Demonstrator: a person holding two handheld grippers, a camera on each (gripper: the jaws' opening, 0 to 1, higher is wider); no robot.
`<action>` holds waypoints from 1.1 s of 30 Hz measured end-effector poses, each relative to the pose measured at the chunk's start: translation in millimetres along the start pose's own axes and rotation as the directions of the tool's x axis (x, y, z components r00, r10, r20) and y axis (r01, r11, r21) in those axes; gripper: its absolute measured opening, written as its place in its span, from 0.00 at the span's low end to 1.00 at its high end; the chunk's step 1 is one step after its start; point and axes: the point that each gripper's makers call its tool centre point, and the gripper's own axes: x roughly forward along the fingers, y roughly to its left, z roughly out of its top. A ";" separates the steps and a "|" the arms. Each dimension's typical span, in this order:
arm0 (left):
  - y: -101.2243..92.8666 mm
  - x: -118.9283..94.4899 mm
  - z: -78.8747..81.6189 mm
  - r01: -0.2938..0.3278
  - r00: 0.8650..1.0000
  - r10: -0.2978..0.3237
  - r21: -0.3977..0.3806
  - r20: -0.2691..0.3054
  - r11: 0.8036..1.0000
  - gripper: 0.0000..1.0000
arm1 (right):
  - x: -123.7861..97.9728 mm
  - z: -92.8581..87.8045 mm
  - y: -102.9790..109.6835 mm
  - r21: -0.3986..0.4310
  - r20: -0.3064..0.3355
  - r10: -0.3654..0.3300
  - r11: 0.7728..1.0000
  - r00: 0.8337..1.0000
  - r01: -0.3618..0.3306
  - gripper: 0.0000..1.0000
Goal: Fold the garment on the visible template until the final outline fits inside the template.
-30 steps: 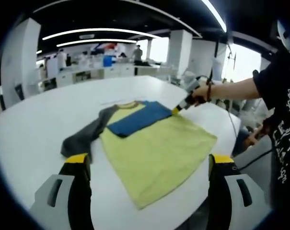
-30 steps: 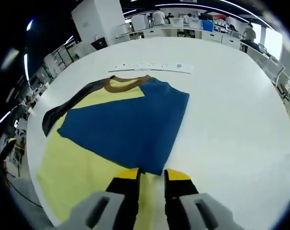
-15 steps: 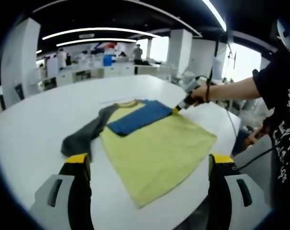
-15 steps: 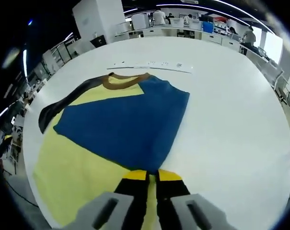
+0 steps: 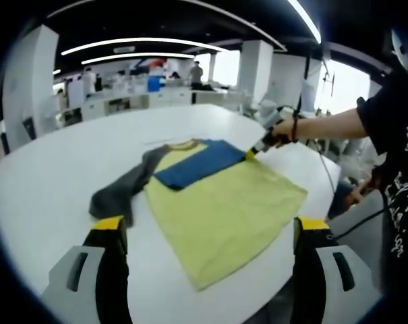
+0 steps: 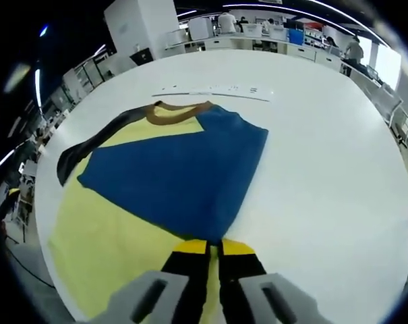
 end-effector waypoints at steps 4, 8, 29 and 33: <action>4.4 -1.1 -0.6 -0.003 1.000 0.003 0.000 0.000 1.000 0.99 | -6.8 -4.1 1.2 -0.002 -0.006 0.000 1.000 1.000 0.000 0.00; 6.9 -0.6 -1.2 -0.004 1.000 0.004 0.000 -0.003 1.000 0.99 | -3.2 -1.7 -10.3 -0.007 -0.011 -0.003 1.000 1.000 0.003 0.00; 17.2 2.8 -5.5 -0.012 1.000 0.012 -0.013 -0.012 1.000 0.99 | -21.6 -16.7 -51.0 -0.011 -0.046 -0.041 0.999 0.998 0.040 0.00; 19.4 4.4 -6.9 -0.013 1.000 0.013 -0.022 -0.015 1.000 0.99 | -22.6 -17.8 -55.8 -0.010 -0.049 -0.045 0.999 0.998 0.044 0.00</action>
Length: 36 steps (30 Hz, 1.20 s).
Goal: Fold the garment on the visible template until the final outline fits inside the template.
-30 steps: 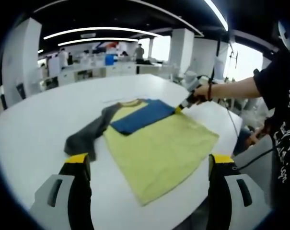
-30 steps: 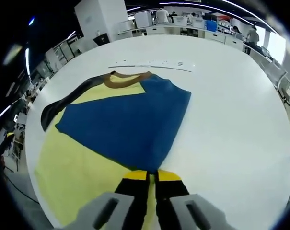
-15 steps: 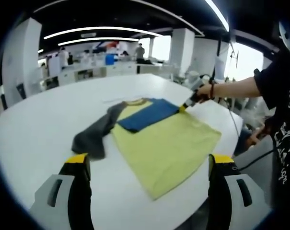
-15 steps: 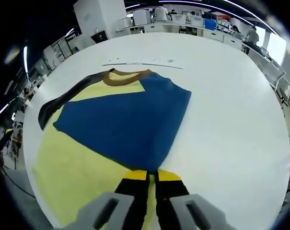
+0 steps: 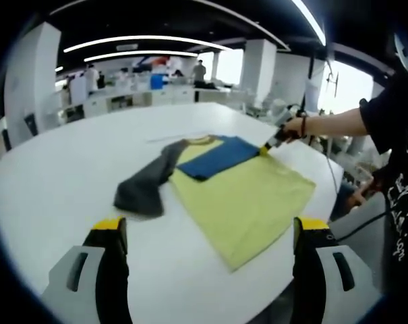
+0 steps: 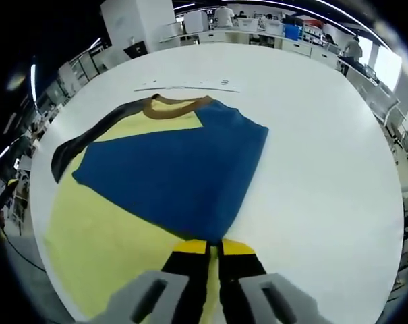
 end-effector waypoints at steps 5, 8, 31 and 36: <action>1.1 1.6 0.0 0.001 1.000 -0.001 0.003 -0.003 1.000 0.99 | -3.1 -2.1 -6.6 -0.018 -0.007 -0.013 1.000 1.000 0.013 0.00; 2.8 2.5 0.4 -0.003 1.000 0.003 0.009 -0.004 1.000 0.99 | -2.5 -2.1 -9.9 -0.022 -0.008 -0.016 1.000 1.000 0.016 0.00; 5.6 4.5 -1.0 -0.007 1.000 0.008 0.007 -0.011 1.000 0.99 | -5.9 -4.9 -42.9 0.037 -0.015 -0.046 0.998 0.999 0.046 0.00; 7.4 4.8 -3.8 -0.007 1.000 0.007 0.001 -0.015 1.000 0.99 | -10.4 -7.7 -39.9 0.051 -0.018 -0.041 0.998 0.999 0.042 0.00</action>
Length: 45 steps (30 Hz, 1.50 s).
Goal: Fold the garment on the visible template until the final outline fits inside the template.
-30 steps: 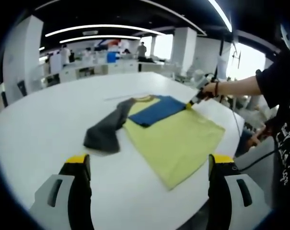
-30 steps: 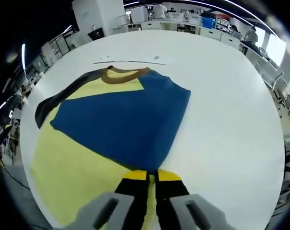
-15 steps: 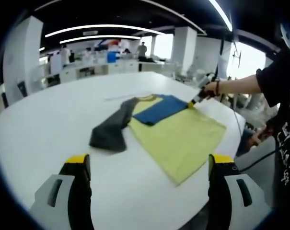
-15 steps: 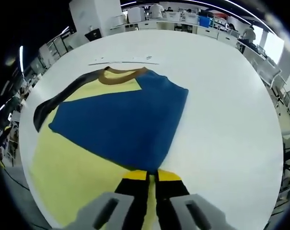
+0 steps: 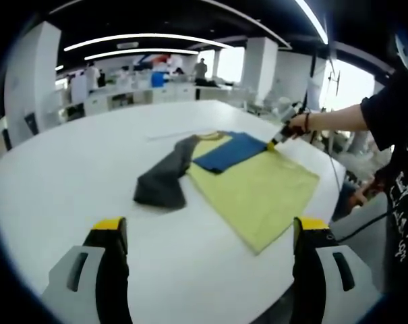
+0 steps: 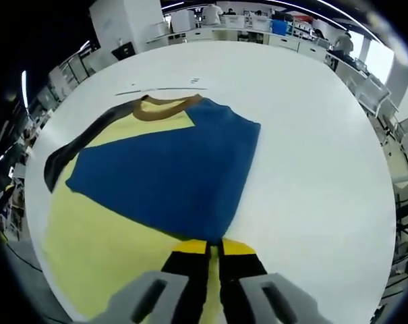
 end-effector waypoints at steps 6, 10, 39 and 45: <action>-1.1 1.6 0.2 -0.002 1.000 0.002 -0.008 0.002 1.000 0.99 | -1.4 1.5 3.3 0.012 0.016 -0.001 1.000 1.000 0.000 0.12; -3.1 2.7 0.8 -0.006 1.000 0.006 -0.011 -0.002 1.000 0.99 | -3.0 14.8 4.3 0.045 0.066 0.012 0.999 0.998 -0.015 0.32; 22.9 24.5 15.0 -0.089 0.995 0.093 -0.093 0.042 0.992 0.92 | -65.9 49.5 42.2 -0.208 0.322 0.145 0.975 0.935 -0.080 1.00; 32.8 33.0 9.1 -0.117 0.992 0.123 -0.131 0.038 0.984 0.91 | -88.3 43.5 53.6 -0.237 0.375 0.198 0.965 0.906 -0.113 1.00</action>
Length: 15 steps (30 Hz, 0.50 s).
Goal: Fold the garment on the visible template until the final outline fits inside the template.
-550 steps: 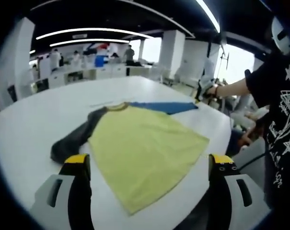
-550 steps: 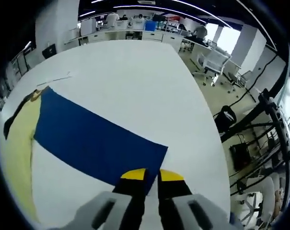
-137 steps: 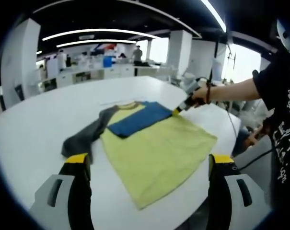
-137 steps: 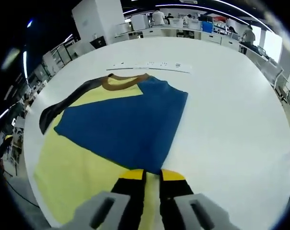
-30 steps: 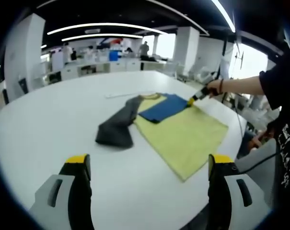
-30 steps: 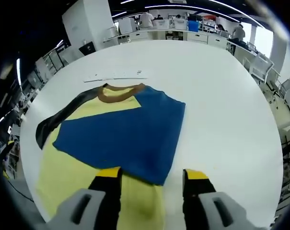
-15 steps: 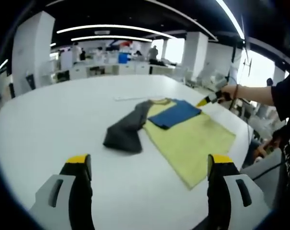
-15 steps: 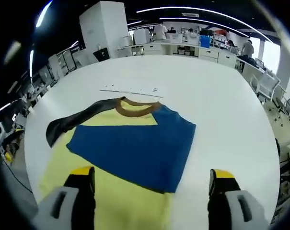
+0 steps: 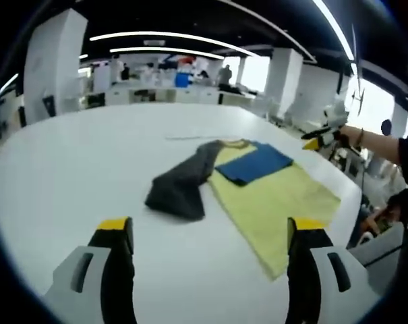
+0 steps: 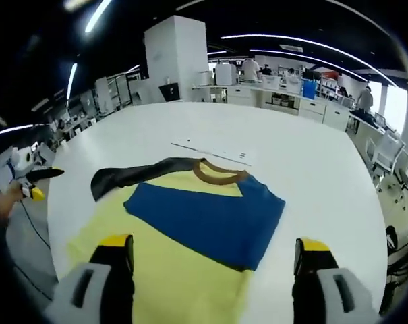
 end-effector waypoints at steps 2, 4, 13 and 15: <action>0.7 2.6 -1.0 -0.004 1.000 0.004 -0.001 -0.005 1.000 0.90 | -6.8 -0.9 7.3 -0.007 0.011 0.014 1.000 1.000 -0.014 1.00; 2.8 5.2 -3.3 -0.007 1.000 0.007 -0.001 -0.012 1.000 0.90 | -12.0 -2.0 12.9 -0.012 0.020 0.026 1.000 0.999 -0.025 1.00; 14.1 20.0 -10.0 -0.037 0.999 0.035 -0.086 -0.018 0.996 0.79 | -41.6 -2.0 42.4 -0.032 0.087 0.051 0.998 0.995 -0.049 1.00; 14.6 22.7 -11.3 -0.035 0.999 0.033 -0.103 -0.016 0.994 0.76 | -44.8 -3.0 43.9 -0.040 0.090 0.046 0.998 0.995 -0.043 1.00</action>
